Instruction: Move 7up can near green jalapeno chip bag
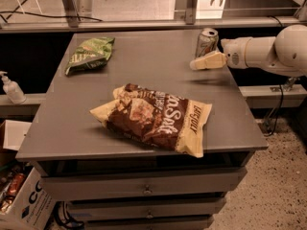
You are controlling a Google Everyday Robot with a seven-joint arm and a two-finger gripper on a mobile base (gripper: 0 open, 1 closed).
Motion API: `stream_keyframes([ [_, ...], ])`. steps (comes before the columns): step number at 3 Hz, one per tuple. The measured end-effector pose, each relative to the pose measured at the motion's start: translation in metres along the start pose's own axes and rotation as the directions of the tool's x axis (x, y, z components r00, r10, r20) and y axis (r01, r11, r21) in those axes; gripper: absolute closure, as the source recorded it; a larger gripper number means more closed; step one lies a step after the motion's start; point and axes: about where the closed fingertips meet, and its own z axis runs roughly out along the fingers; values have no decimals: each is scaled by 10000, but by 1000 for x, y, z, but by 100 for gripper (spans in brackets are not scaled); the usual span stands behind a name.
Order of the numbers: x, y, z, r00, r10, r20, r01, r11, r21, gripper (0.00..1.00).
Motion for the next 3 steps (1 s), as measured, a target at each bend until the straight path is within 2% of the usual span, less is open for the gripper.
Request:
stream_keyframes([
  [1, -1, -10, 15, 9980, 178, 601, -179, 9998, 11, 17],
  [3, -30, -7, 25, 9888, 108, 1488, -54, 9993, -366, 64],
])
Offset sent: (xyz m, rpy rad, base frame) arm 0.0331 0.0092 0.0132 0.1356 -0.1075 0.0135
